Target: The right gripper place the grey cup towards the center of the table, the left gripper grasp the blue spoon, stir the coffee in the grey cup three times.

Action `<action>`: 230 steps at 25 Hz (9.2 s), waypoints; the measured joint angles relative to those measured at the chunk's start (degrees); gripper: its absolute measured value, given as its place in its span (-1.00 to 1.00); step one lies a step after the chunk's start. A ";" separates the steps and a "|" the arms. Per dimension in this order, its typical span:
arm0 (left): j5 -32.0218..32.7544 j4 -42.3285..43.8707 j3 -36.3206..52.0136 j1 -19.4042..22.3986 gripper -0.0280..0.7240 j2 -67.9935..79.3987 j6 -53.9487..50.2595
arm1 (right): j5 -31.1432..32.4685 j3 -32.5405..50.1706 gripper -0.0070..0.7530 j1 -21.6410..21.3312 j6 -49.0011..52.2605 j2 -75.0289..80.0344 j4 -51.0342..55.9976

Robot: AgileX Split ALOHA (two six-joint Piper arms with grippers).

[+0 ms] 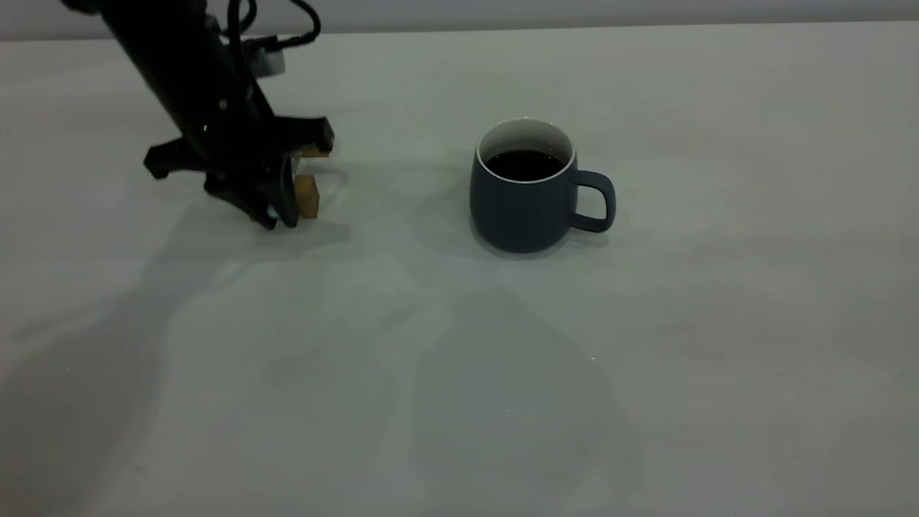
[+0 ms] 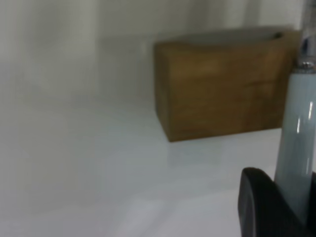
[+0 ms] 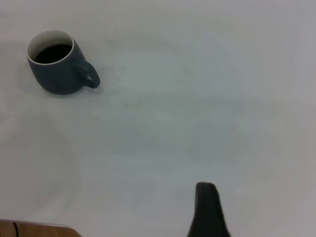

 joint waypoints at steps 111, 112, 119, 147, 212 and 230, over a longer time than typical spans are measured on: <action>33.34 -51.68 -26.05 -5.37 -0.50 12.56 -61.93 | 0.00 0.00 0.58 0.00 0.00 0.00 0.00; 32.85 -51.86 -26.05 -5.22 -0.50 12.51 -60.95 | 0.00 0.00 0.58 0.00 0.00 0.00 0.00; 28.55 -57.65 -26.05 -6.63 -0.51 12.51 -50.64 | 0.00 0.00 0.58 0.00 0.00 0.00 0.00; 32.23 -51.81 -26.05 -5.54 -0.53 12.51 -57.08 | 0.00 0.00 0.58 0.00 0.00 0.00 0.00; 38.53 31.54 9.09 -4.33 -0.01 -51.09 -11.40 | -0.01 0.00 0.58 0.00 0.00 0.00 0.00; 38.53 31.18 29.71 16.11 -0.01 -103.64 -15.83 | -0.01 0.00 0.58 0.00 0.00 0.00 0.00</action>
